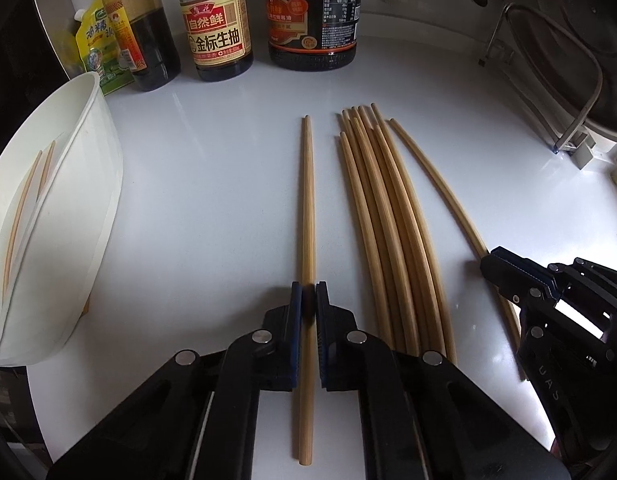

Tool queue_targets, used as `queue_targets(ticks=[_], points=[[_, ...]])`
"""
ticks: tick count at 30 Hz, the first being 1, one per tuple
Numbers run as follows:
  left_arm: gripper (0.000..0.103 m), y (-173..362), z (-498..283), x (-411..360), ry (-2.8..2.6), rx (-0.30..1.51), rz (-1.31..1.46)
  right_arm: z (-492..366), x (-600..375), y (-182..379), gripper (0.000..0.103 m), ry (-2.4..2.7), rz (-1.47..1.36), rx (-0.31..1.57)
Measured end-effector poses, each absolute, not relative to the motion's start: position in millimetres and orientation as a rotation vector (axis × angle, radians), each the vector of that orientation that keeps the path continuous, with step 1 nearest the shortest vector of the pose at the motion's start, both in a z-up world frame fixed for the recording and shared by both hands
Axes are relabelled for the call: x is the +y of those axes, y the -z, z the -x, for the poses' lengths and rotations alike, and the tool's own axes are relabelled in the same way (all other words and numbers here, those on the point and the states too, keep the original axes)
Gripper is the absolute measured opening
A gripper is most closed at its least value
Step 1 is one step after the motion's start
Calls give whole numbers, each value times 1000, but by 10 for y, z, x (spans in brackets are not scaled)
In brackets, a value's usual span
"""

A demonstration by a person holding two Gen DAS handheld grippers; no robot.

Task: Organize utensils
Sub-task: 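Close the left tool on a chopstick from the bundle while the right tool grasps another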

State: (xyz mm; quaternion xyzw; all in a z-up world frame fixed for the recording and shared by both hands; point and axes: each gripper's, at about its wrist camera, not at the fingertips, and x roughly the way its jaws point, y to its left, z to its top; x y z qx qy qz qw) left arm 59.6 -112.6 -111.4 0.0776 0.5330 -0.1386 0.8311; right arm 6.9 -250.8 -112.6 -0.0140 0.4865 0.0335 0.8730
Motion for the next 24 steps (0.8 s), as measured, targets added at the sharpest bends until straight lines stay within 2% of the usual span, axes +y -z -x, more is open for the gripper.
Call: queue_targets(ticks=[6,12,24], points=[[7,972,-552,-1047,318,1140,-144,-41,-2617,939,6,-51,-67,999],[7,601,-471,-895,363,1099,-131,-22,-2551,592,6,-48,-112,957],[7,29,-634,18,301,1005,-78,-265,-1700,70,6,-154,-71,892]])
